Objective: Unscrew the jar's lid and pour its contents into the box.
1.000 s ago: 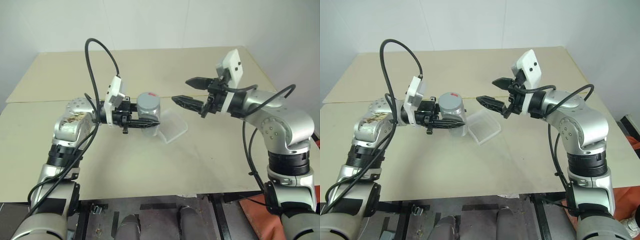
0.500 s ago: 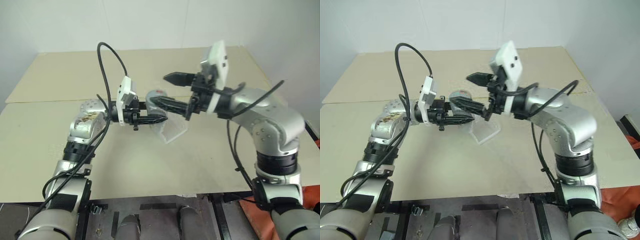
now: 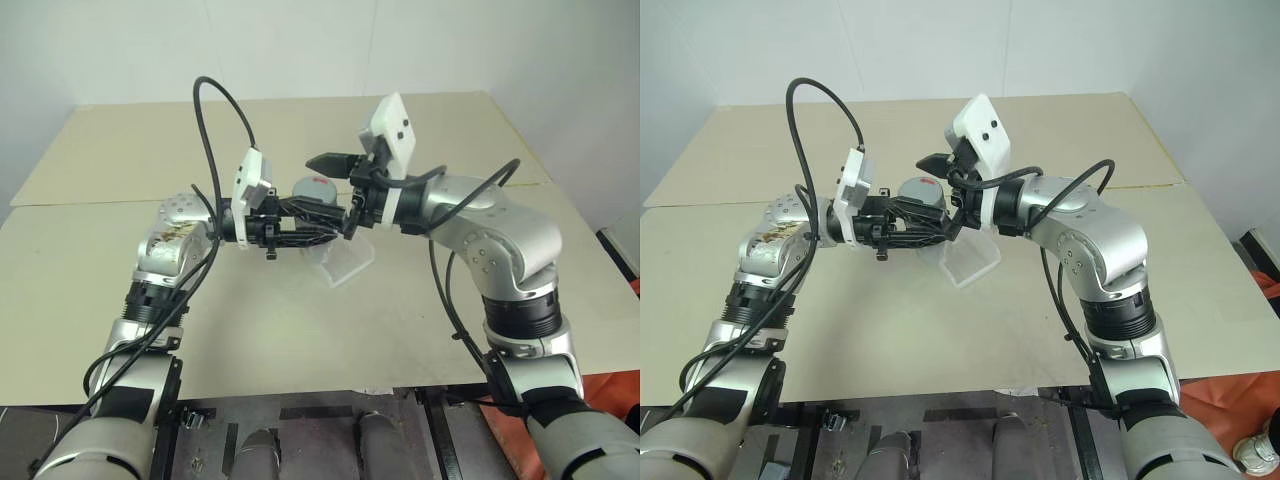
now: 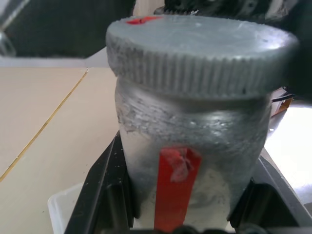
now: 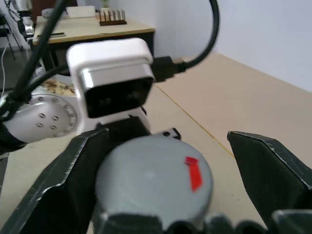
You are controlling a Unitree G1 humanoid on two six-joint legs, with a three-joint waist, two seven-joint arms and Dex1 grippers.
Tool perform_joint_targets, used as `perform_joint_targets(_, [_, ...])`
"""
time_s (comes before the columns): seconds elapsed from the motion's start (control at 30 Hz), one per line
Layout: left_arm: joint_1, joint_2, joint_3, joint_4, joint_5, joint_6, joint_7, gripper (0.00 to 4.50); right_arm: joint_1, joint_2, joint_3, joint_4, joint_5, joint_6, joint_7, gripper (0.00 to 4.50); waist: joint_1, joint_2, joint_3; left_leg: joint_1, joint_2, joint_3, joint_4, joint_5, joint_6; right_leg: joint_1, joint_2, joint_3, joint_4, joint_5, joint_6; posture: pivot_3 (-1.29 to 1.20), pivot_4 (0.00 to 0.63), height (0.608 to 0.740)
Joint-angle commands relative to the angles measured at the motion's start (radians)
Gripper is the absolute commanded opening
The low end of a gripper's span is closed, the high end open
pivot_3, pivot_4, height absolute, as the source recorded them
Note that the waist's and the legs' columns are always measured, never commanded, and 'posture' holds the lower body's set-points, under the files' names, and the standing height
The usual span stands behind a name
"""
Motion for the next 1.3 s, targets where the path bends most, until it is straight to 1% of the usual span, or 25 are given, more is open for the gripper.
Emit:
perform_joint_targets(0.03, [0.002,0.029,0.031,-0.046,-0.025,0.002,-0.011,1.93,-0.014,-0.021,-0.038,-0.01,-0.011,-0.031,0.01,4.49,0.0,0.0,0.0,0.0,0.0,0.0,0.0,0.0,0.0,0.0,0.0,0.0,0.0,0.0,0.0,0.0,0.15,0.74])
perform_joint_targets(0.3, [0.03,0.068,0.048,-0.085,-0.04,0.021,-0.015,1.93,0.011,-0.061,-0.074,-0.013,-0.009,-0.022,0.006,4.49,-0.001,0.0,0.0,0.0,0.0,0.0,0.0,0.0,0.0,0.0,0.0,0.0,0.0,0.0,0.0,0.0,0.15,0.74])
perform_joint_targets(0.77, [0.062,0.09,0.064,-0.138,-0.063,0.048,0.006,1.93,0.048,-0.111,-0.113,-0.029,0.011,-0.019,-0.014,4.49,0.004,0.0,0.0,0.0,0.0,0.0,0.0,0.0,0.0,0.0,0.0,0.0,0.0,0.0,0.0,0.0,0.15,0.74])
perform_joint_targets(0.93, [0.07,0.09,0.063,-0.151,-0.066,0.056,0.009,1.93,0.073,-0.127,-0.127,-0.055,0.017,-0.016,-0.002,4.49,0.002,0.0,0.0,0.0,0.0,0.0,0.0,0.0,0.0,0.0,0.0,0.0,0.0,0.0,0.0,0.0,0.15,0.74])
perform_joint_targets(1.13, [0.059,0.077,0.056,-0.123,-0.052,0.042,0.017,1.93,0.11,-0.172,-0.13,-0.113,0.046,-0.003,0.047,4.49,0.002,0.0,0.0,0.0,0.0,0.0,0.0,0.0,0.0,0.0,0.0,0.0,-0.001,0.0,0.0,0.0,0.15,0.74])
perform_joint_targets(1.3, [0.042,0.056,0.047,-0.09,-0.037,0.028,0.028,1.93,0.102,-0.186,-0.165,-0.169,0.134,0.029,0.071,4.49,0.003,0.0,0.0,0.0,0.0,0.0,0.0,0.0,0.0,0.0,0.0,0.0,-0.001,0.0,0.0,0.0,0.15,0.74])
